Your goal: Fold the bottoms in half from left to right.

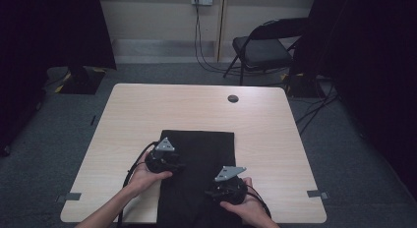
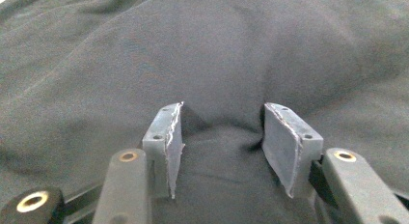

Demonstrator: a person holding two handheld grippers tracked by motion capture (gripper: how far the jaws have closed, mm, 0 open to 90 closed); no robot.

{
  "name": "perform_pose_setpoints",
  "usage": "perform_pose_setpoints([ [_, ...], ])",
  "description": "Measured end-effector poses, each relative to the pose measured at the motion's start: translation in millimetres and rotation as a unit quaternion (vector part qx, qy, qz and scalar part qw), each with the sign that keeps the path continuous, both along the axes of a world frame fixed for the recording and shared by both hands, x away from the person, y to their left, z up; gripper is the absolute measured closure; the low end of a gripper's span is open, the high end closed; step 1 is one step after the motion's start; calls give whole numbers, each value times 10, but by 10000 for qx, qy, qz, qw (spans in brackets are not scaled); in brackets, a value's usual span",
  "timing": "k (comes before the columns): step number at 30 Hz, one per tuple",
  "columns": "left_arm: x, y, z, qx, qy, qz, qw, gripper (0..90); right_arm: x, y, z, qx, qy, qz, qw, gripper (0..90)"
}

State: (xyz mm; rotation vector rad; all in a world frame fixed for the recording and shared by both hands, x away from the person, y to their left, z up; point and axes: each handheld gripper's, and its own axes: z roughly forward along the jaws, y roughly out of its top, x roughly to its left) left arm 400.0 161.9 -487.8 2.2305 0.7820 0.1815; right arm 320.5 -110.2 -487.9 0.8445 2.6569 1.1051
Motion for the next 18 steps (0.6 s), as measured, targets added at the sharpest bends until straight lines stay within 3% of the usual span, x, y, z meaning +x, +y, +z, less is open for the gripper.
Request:
perform_pose_setpoints([
  [5, 10, 1, 32, -39, 169, -64, 9998, 502, -40, -21, 34, -16, 138, 102, 9999, 427],
  [8, 56, 56, 110, -260, 138, 52, 9996, 489, 37, -56, 128, 170, 79, -11, 9998, 395],
  [12, 144, 193, 264, -603, -141, 422, 9972, 478, 255, -218, 332, 503, -190, -498, 9973, 359],
  [14, 214, 253, 294, -541, -114, 509, 9972, 463, 408, -318, 376, 514, -219, -801, 9952, 343],
  [16, 283, 331, 301, -709, -236, 777, 9942, 461, 591, -422, 383, 582, -144, -1090, 9922, 332],
  [18, 369, 383, 284, -586, -163, 869, 9944, 449, 754, -470, 372, 546, -110, -1304, 9899, 306],
])
